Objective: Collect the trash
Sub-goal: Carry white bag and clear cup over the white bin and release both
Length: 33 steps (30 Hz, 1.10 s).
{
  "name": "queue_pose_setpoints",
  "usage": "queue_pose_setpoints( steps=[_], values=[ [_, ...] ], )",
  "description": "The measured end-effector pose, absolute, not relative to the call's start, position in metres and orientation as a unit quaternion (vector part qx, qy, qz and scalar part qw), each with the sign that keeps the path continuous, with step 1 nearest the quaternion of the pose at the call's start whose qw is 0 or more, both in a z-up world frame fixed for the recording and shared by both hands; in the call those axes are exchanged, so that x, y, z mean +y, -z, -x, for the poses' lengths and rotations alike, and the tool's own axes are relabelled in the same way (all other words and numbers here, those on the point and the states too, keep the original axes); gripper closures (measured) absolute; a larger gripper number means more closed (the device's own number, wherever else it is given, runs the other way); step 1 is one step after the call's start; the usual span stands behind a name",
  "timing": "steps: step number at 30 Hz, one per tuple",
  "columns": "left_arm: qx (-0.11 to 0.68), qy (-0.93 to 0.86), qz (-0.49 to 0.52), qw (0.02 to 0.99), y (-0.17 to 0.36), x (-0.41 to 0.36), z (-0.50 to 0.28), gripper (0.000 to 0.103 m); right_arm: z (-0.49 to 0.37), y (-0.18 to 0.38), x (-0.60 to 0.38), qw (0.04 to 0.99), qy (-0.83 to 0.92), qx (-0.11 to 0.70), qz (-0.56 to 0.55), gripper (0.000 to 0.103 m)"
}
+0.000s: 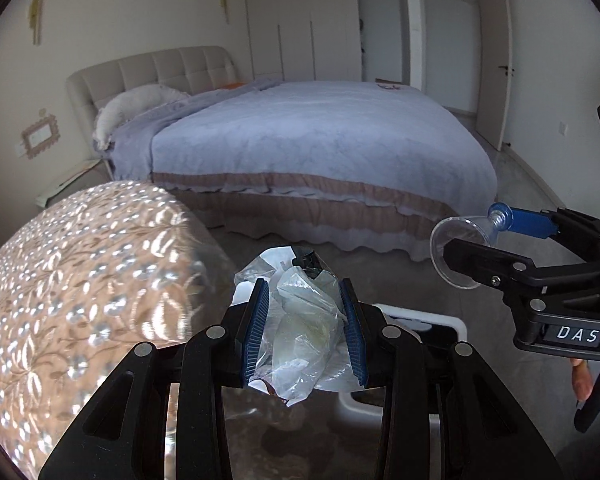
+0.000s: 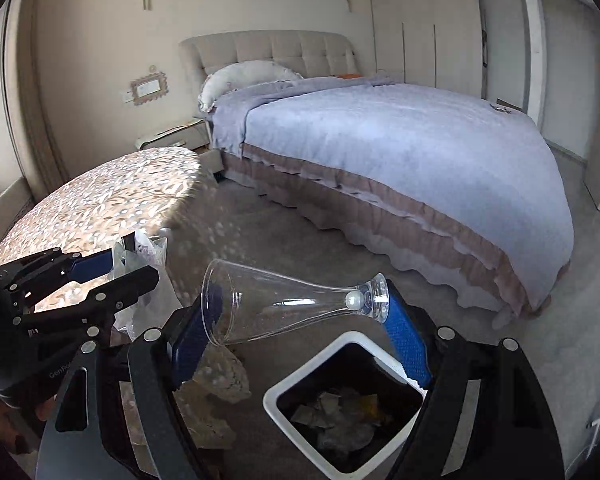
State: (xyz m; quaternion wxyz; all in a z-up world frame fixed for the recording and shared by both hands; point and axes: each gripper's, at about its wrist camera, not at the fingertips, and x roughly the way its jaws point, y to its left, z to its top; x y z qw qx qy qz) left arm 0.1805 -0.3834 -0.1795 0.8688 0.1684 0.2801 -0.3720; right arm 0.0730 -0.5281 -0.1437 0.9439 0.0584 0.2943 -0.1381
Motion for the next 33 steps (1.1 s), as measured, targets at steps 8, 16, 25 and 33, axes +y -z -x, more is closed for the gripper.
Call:
queue_pose_setpoints(
  steps=[8,16,25,33],
  values=[
    [0.316,0.434,-0.204,0.819,0.24,-0.446,-0.168,0.067,-0.066,0.173,-0.566,0.932,0.173,0.309,-0.076,0.024],
    [0.357,0.467,-0.241,0.772,0.291,-0.491,-0.167,0.064,-0.066,0.197,-0.598,0.918,0.194,0.333,-0.089,0.024],
    [0.389,0.476,-0.263,0.744,0.325,-0.517,-0.17,0.005,-0.072,0.234,-0.634,0.894,0.21,0.373,-0.13,0.024],
    [0.353,0.463,-0.288,0.761,0.305,-0.488,-0.175,0.005,-0.091,0.26,-0.63,0.885,0.188,0.404,-0.134,0.024]
  ],
)
